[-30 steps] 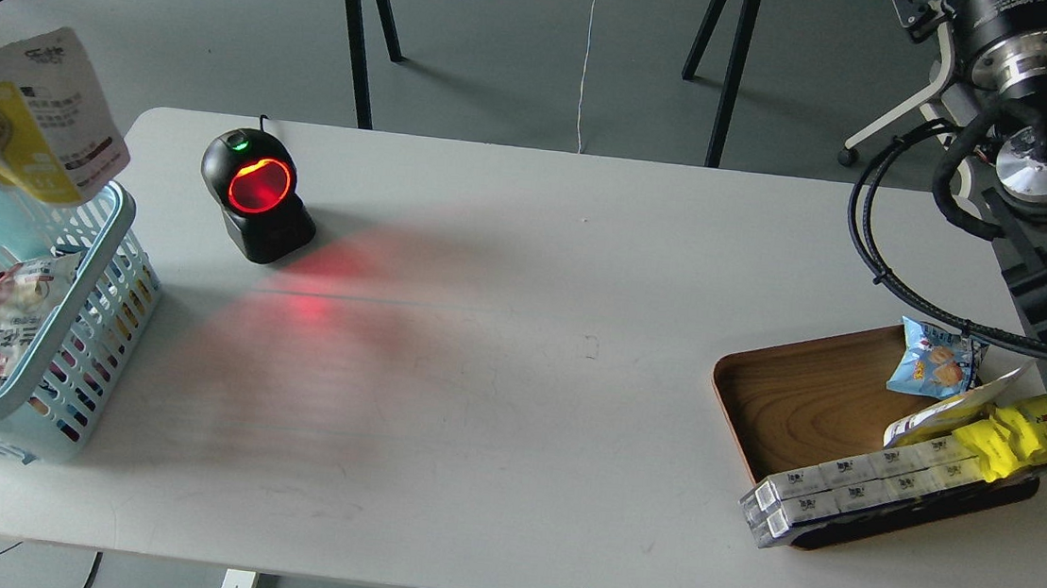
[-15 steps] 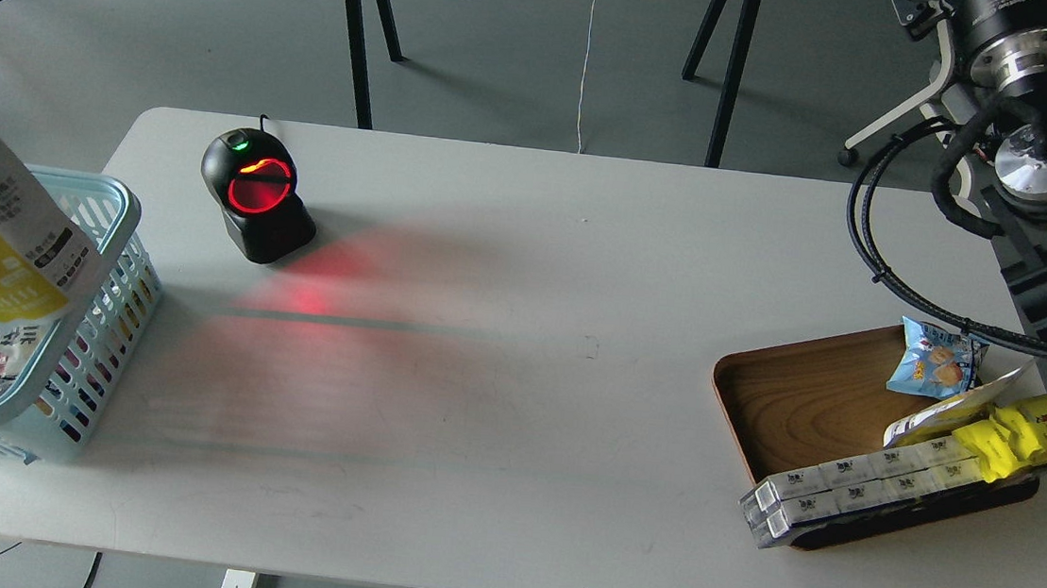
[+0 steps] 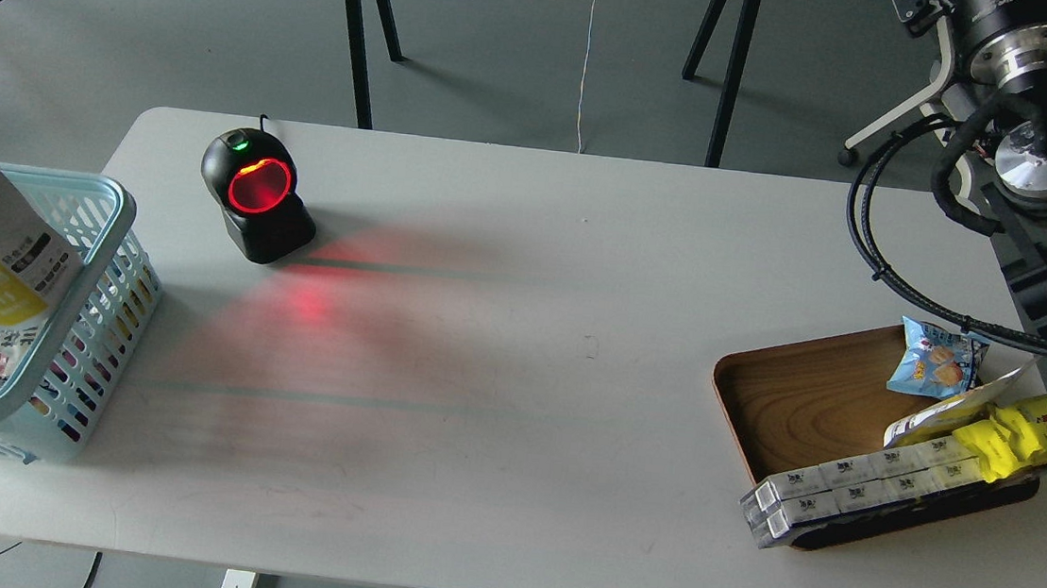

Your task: Scan snack and place in basket

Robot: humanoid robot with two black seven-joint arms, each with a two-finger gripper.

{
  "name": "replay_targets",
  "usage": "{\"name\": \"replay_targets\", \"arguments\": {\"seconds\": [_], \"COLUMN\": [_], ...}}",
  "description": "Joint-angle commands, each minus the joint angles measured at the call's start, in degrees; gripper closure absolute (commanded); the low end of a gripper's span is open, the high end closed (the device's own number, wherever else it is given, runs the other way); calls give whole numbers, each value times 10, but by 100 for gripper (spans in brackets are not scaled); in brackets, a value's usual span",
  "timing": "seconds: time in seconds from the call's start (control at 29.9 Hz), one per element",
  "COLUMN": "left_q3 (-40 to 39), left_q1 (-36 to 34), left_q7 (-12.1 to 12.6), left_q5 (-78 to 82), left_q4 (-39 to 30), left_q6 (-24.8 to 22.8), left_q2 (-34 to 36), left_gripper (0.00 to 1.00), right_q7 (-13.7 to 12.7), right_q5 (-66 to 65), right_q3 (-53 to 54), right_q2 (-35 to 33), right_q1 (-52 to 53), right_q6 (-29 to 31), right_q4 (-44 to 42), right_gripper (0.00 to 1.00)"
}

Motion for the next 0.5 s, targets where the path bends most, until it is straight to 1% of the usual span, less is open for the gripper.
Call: {"name": "replay_targets", "arguments": {"seconds": [0.0,0.47], "left_q3": [1,1], "left_q1": [0,0], "left_q7": [0,0], "left_q5": [0,0], "left_q4": [3,25], "left_q6": [0,10], "left_q2": [0,0], "left_gripper": [98,98], "right_q7": [1,1], "right_q5": [0,0], "right_q3": [0,-2], "right_q2": [0,9], "right_q1": [1,1], "right_q6": [0,-1], "right_q4": [0,1], "right_gripper": [0,0]}}
